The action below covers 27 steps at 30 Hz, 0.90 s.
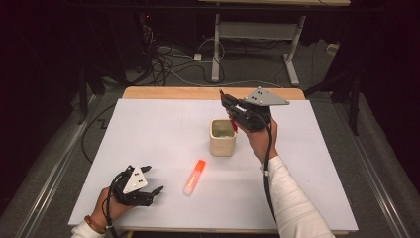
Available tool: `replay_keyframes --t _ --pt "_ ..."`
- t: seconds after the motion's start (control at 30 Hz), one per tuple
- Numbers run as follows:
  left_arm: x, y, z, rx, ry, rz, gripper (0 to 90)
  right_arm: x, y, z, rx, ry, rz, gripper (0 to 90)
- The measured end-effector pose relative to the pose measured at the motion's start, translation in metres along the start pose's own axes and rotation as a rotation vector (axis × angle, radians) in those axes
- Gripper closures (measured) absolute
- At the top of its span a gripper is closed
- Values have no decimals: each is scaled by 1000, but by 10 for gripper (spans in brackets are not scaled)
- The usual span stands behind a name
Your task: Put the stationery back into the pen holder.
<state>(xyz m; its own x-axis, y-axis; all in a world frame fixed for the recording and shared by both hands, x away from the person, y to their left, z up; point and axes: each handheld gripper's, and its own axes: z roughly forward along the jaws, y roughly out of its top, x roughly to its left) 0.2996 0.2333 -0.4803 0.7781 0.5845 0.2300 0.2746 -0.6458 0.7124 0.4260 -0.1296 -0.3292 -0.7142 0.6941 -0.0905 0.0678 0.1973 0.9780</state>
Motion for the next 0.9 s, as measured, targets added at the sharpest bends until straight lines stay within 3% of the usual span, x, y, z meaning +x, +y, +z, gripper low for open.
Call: replay_keyframes --t 0.57,0.77,0.9 --pt "1 -1 0 3 1 1 206 -3 -11 13 3 20 49 801" --pt "1 -1 0 1 0 -2 207 -3 -21 18 31 21 40 800" --pt "1 -1 0 0 1 -1 206 -4 -26 20 41 31 60 800"
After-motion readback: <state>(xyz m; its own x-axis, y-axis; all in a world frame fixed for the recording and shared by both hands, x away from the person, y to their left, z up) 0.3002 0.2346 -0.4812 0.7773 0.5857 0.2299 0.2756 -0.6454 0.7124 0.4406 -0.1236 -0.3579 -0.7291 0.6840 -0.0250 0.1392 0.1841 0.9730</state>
